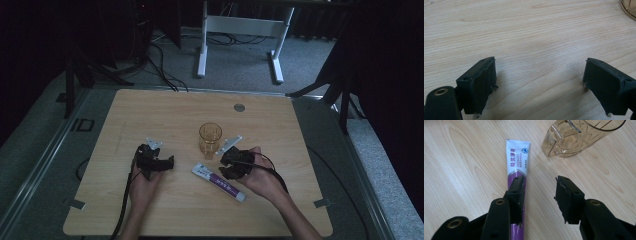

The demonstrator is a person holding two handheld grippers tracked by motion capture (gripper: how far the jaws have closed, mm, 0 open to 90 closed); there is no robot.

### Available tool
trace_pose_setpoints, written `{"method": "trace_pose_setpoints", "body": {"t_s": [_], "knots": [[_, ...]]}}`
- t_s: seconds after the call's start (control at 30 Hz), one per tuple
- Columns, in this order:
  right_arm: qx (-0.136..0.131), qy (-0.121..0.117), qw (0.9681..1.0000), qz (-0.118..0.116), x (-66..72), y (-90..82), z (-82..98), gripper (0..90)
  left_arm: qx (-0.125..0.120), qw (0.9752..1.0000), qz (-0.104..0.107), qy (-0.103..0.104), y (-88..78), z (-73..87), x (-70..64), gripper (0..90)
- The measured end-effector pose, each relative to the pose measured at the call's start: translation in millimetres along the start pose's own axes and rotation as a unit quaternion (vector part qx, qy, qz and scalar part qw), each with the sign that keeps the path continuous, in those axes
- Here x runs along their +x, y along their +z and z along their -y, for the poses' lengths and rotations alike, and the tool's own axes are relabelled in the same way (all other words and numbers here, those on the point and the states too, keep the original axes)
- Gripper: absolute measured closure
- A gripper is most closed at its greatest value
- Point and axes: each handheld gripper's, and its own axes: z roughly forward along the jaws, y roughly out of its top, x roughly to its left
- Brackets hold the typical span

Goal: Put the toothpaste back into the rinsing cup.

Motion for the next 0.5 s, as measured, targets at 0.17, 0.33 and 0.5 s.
{"method": "trace_pose_setpoints", "body": {"t_s": [0.17, 0.33, 0.5], "knots": [[0.005, -0.001, 1.0, -0.003, 1.0, 2.6, -0.8, 58.5, 0.0, 1.0, 0.0, 0.0, 0.0, 0.0, 0.1, 11.9], [0.01, -0.002, 0.9999, -0.006, 1.7, 5.3, -1.5, 58.5, 0.0, 1.0, 0.0, 0.0, 0.0, 0.0, 0.0, 11.9], [0.017, -0.003, 0.9998, -0.009, 1.8, 8.9, -1.9, 58.5, 0.0, 1.0, 0.0, 0.0, 0.0, 0.0, 0.0, 11.9]]}}
